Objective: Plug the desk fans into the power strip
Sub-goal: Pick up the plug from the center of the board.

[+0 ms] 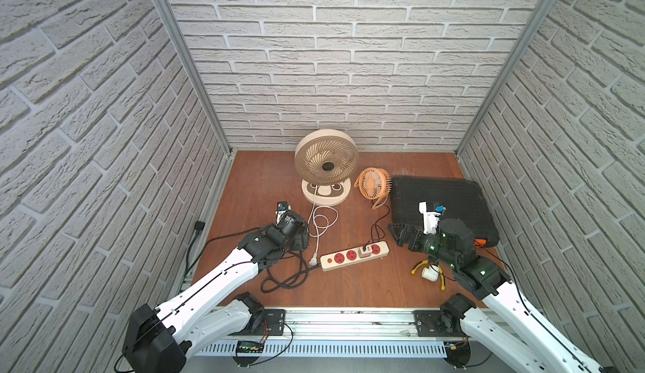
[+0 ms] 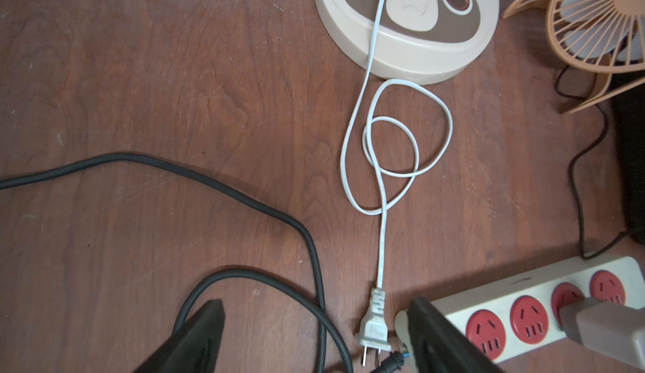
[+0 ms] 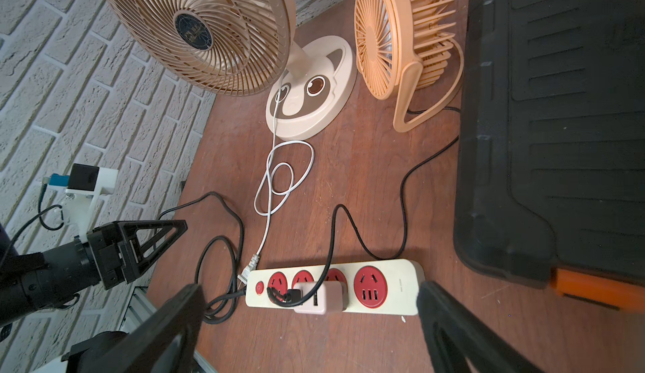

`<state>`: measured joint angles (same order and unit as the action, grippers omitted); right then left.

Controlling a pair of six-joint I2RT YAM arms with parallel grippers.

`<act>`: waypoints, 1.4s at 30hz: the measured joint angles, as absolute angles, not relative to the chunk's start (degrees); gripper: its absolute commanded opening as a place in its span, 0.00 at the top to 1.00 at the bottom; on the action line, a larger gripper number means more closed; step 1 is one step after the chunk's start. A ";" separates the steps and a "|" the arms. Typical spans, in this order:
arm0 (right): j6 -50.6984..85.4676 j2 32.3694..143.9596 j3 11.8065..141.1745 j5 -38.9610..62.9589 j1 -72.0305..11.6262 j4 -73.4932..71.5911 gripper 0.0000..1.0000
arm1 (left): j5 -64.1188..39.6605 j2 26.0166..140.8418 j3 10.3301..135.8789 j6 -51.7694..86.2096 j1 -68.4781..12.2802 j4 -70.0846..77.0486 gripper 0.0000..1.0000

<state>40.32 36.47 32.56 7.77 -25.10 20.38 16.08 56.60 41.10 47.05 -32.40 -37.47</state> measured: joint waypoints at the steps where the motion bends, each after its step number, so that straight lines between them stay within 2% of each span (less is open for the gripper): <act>1: 40.32 36.56 32.56 7.86 -25.10 20.40 0.01 | 16.08 57.06 41.10 47.62 -32.42 -37.80 0.25; 2: 40.32 36.77 32.56 7.94 -25.10 20.43 0.01 | 16.05 57.58 41.12 48.14 -32.40 -38.06 0.26; 6: 40.38 37.45 32.53 8.34 -25.10 20.82 0.01 | 15.35 61.71 42.00 49.50 -32.51 -39.27 0.42; 9: 40.73 37.43 32.40 8.71 -25.10 21.02 0.01 | 14.92 65.12 43.77 50.04 -33.26 -39.29 0.43; 17: 41.85 37.41 31.07 9.06 -25.10 21.43 0.01 | 12.93 75.13 47.44 50.26 -35.83 -39.05 0.33; 27: 41.87 41.39 31.07 9.28 -25.06 22.17 0.01 | 9.45 87.59 54.33 47.35 -36.29 -40.36 0.34; 42: 43.38 41.54 30.94 8.91 -25.06 22.26 0.01 | 9.74 89.86 55.00 43.70 -38.76 -44.21 0.34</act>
